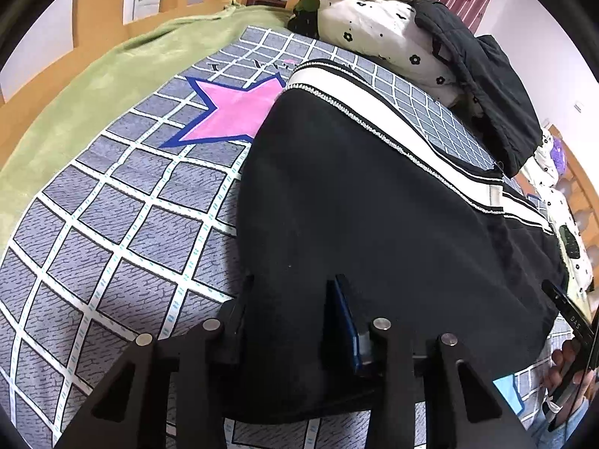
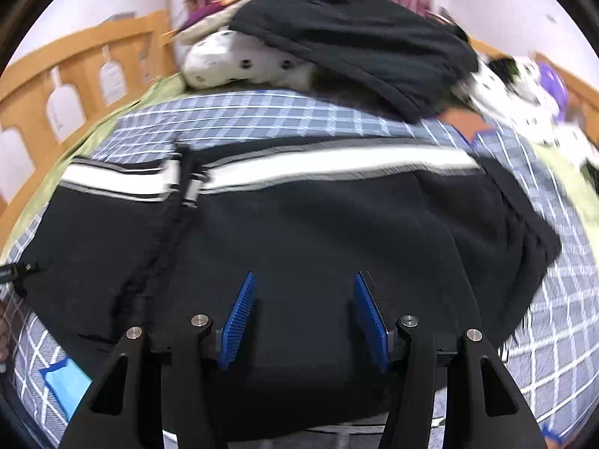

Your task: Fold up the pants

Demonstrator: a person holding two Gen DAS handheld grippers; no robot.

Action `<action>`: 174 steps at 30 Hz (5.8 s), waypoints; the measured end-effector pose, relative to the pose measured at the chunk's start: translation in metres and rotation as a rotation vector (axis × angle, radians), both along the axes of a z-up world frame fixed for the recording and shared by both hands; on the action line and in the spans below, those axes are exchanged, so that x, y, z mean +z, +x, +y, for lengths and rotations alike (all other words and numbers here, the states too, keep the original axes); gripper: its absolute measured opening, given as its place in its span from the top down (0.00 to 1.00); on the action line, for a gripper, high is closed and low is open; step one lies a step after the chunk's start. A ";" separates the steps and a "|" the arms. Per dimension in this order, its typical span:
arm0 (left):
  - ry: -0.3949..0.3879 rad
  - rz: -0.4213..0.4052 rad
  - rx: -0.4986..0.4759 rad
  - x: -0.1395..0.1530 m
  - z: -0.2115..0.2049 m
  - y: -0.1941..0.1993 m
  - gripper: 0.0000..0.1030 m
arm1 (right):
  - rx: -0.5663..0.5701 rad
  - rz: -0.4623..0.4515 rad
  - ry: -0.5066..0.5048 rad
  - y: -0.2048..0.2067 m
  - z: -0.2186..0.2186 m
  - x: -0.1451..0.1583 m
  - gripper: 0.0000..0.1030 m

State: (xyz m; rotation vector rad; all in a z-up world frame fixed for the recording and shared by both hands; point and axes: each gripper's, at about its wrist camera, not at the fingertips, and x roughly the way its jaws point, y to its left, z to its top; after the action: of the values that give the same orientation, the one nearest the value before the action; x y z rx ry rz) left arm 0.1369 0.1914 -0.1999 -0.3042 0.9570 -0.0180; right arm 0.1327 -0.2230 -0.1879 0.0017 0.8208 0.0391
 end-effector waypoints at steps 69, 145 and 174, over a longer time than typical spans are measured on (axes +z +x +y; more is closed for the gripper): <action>0.127 -0.056 -0.284 0.014 -0.251 -0.059 0.23 | 0.264 -0.178 0.260 0.033 -0.138 0.111 0.92; 0.042 0.008 -0.348 0.075 -0.103 0.079 0.80 | 0.235 0.157 0.568 0.074 -0.038 0.032 0.79; 0.315 -0.178 -0.338 0.048 -0.144 0.127 0.37 | 0.274 -0.040 -0.046 0.140 0.004 0.011 0.56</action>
State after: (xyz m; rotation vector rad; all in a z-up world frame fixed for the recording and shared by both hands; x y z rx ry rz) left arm 0.2641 0.0478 -0.1517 0.1503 0.8108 -0.1987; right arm 0.2725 -0.2191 -0.1765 -0.1548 0.7777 0.2775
